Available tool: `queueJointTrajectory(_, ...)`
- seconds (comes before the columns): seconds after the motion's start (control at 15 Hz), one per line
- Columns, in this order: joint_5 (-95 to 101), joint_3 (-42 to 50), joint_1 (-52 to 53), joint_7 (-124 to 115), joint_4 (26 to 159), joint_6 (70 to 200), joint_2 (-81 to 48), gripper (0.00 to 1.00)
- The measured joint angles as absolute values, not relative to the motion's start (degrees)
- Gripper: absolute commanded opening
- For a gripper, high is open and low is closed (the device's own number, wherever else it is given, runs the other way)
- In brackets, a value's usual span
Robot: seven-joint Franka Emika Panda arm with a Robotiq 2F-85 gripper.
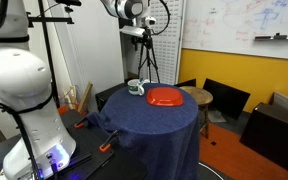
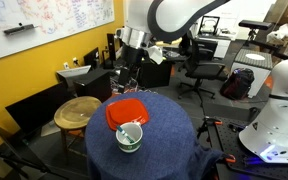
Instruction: Take the marker out of the cup and put it on the table
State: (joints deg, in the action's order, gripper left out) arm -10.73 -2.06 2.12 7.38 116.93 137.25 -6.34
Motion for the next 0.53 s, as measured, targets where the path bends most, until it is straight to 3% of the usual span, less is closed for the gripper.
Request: queueJointTrajectory(0.53, -9.1, -3.1, 4.2, -0.6, 121.3, 142.6, -9.7, 1.0)
